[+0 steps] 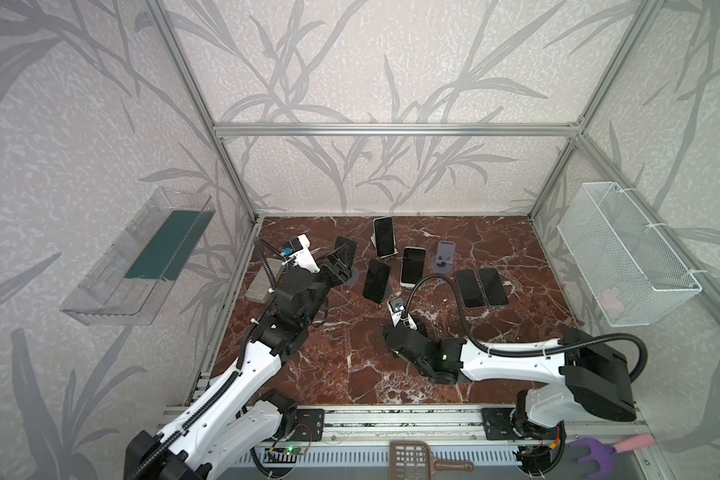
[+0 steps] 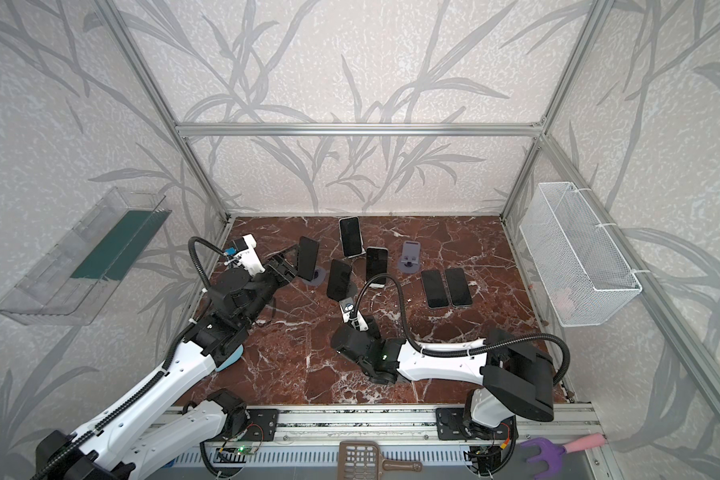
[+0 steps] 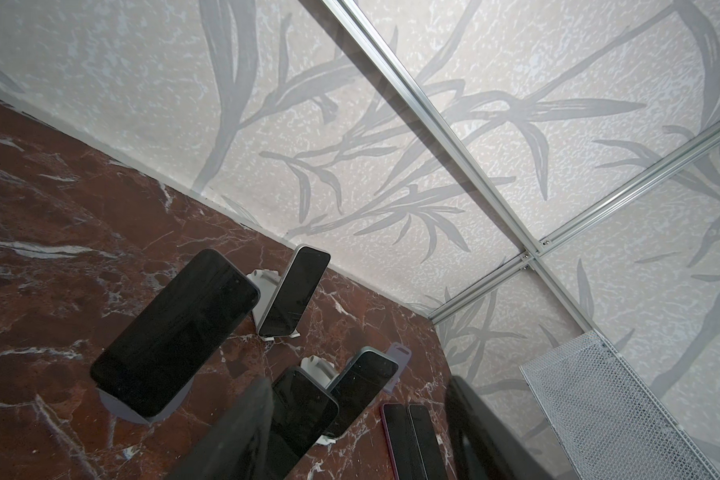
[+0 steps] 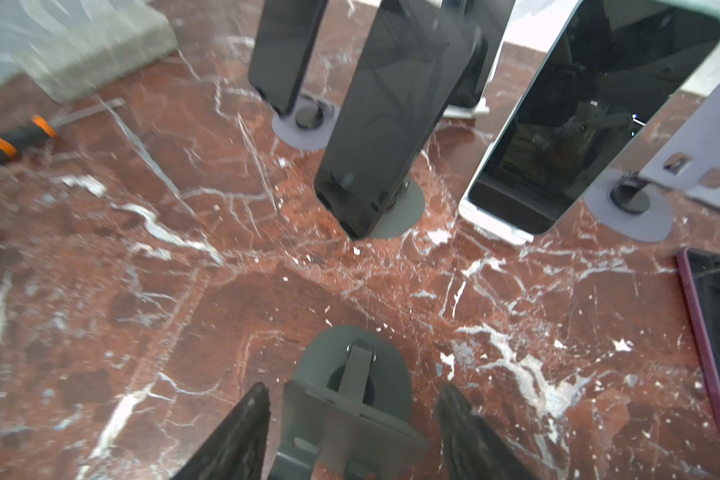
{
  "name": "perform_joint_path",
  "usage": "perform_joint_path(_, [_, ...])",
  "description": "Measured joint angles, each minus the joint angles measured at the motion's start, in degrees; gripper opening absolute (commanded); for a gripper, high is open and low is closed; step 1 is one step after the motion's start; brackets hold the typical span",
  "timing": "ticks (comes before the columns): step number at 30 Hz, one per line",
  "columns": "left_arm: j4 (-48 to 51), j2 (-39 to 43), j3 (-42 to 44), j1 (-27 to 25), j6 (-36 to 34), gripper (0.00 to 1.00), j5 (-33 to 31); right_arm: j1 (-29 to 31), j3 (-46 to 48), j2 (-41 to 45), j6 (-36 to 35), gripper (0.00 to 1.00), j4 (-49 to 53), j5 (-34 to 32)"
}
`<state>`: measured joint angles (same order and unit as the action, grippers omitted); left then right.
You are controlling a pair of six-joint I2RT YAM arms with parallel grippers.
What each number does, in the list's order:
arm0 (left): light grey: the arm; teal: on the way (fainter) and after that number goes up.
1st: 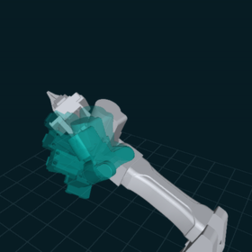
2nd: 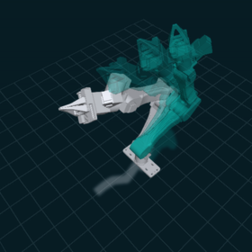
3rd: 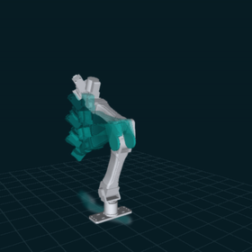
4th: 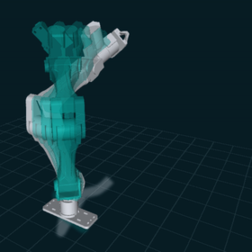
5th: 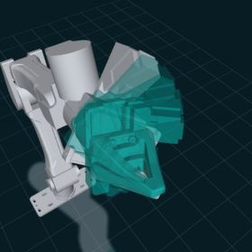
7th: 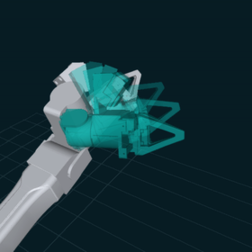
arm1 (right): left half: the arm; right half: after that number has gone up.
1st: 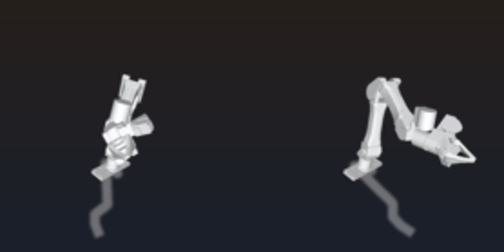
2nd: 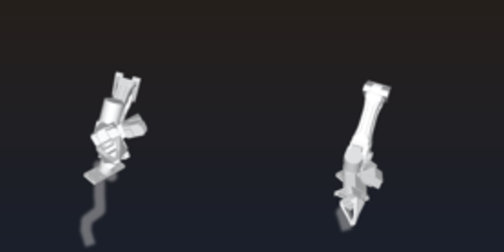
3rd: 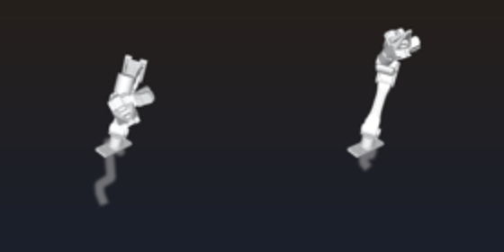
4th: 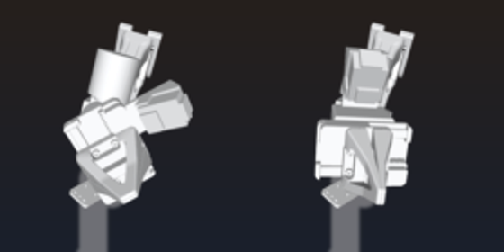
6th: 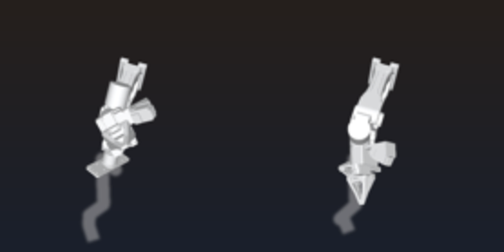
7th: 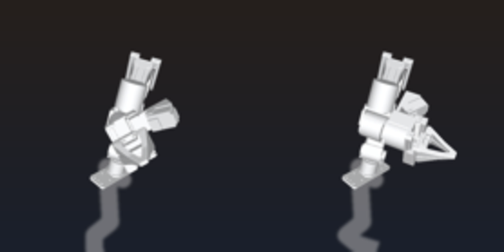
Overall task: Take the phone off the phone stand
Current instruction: 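Lower the right gripper onto the dark grey stand and close on it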
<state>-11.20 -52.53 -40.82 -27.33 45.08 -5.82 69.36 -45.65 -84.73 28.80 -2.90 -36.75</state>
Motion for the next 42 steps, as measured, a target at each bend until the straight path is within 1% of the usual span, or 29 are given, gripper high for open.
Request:
perform_joint_path(1, [0.00,-0.22,0.00,0.00,0.04,0.67,0.26,-0.31,0.11,0.90,-0.11,0.66,-0.09,0.22])
perform_joint_path(5, [-0.02,-0.70,0.00,0.00,0.15,0.67,1.44,-1.99,0.11,1.27,0.61,0.83,0.83,2.60])
perform_joint_path(7, [-0.04,-0.72,0.00,0.00,0.17,0.67,1.51,-2.16,0.09,0.92,1.70,0.88,2.36,3.15])
perform_joint_path(11, [-0.04,-0.70,0.00,0.00,0.24,0.67,1.73,-1.01,-0.02,0.48,5.92,0.93,4.31,3.26])
perform_joint_path(16, [-0.11,-0.79,0.00,-0.02,1.05,0.67,2.27,0.37,-2.16,-4.15,11.21,0.94,4.98,2.05])
perform_joint_path(19, [-0.48,-1.22,0.00,-0.04,1.55,0.67,2.75,1.40,-4.57,-8.98,17.25,0.89,6.80,-1.97])
perform_joint_path(22, [-0.94,-1.73,0.07,-0.04,1.99,0.67,3.13,2.73,-5.25,-12.98,23.12,0.85,7.80,-8.44])
perform_joint_path(23, [-1.36,-1.79,0.20,-0.04,2.08,0.67,3.34,3.21,-5.20,-14.16,23.65,0.83,7.50,-10.32])
perform_joint_path(28, [-5.18,-1.60,2.25,-0.04,2.58,0.67,5.03,4.22,-4.44,-16.39,21.90,0.67,2.43,-13.97])
perform_joint_path(30, [-6.12,-1.55,2.78,-0.04,2.82,0.67,5.60,4.22,-3.82,-16.39,21.53,0.57,0.20,-14.40])
perform_joint_path(32, [-7.04,-1.55,2.99,-0.04,3.15,0.67,6.12,4.22,-2.71,-16.39,20.68,0.54,-2.25,-14.62])
perform_joint_path(37, [-9.49,-1.55,3.39,-0.04,3.61,0.67,6.99,4.48,-1.25,-16.17,17.00,0.54,-6.16,-15.23])
perform_joint_path(42, [-10.29,-1.57,3.48,-0.04,3.65,0.67,7.58,4.68,0.98,-12.81,10.12,0.53,-8.00,-15.78])
